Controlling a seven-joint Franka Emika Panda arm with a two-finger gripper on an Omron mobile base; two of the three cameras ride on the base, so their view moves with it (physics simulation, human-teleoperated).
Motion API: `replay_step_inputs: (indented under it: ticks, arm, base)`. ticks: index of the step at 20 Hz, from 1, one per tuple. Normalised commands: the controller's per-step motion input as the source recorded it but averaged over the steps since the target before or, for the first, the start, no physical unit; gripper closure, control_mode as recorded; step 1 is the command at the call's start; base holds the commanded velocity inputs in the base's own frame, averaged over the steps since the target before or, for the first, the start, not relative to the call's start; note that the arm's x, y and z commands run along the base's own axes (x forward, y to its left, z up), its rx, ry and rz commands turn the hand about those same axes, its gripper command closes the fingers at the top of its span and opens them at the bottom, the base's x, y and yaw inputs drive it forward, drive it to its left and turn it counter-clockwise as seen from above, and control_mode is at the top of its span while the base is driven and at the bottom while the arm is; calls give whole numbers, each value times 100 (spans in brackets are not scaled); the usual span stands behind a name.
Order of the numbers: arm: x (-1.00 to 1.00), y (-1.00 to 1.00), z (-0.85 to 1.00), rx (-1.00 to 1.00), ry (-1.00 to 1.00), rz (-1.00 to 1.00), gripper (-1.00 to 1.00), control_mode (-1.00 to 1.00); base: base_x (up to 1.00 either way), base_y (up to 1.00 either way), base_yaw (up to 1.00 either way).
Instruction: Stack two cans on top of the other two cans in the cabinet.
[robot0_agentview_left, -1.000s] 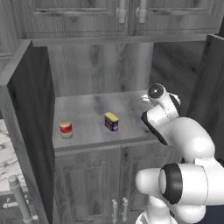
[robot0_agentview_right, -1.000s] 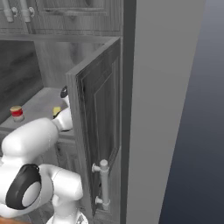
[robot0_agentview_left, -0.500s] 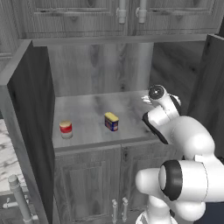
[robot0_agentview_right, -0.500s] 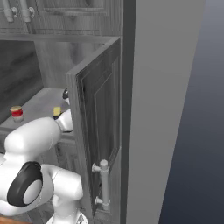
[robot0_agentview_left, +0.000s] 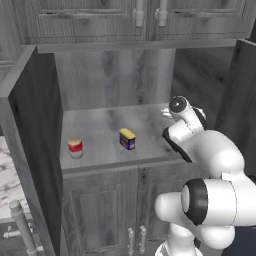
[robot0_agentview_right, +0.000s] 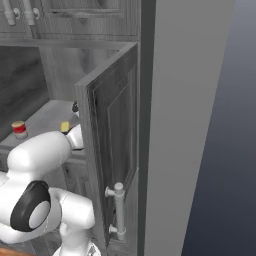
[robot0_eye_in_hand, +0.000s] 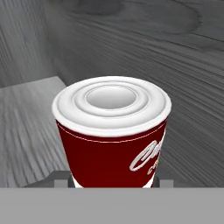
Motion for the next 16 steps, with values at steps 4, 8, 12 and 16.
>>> replay_step_inputs:
  ticks: [4, 8, 12, 16]
  arm:
    - [0, -1, -18, 0, 2, 0, 100, -100]
    - [-1, -1, -20, 0, 0, -1, -100, -100]
    - [0, -2, -12, 0, 0, -1, -100, -100]
    - [-9, -5, -9, 0, 0, -5, -100, -100]
  base:
    - [0, 0, 0]
    - [0, 0, 0]
    - [0, 0, 0]
    - [0, 0, 0]
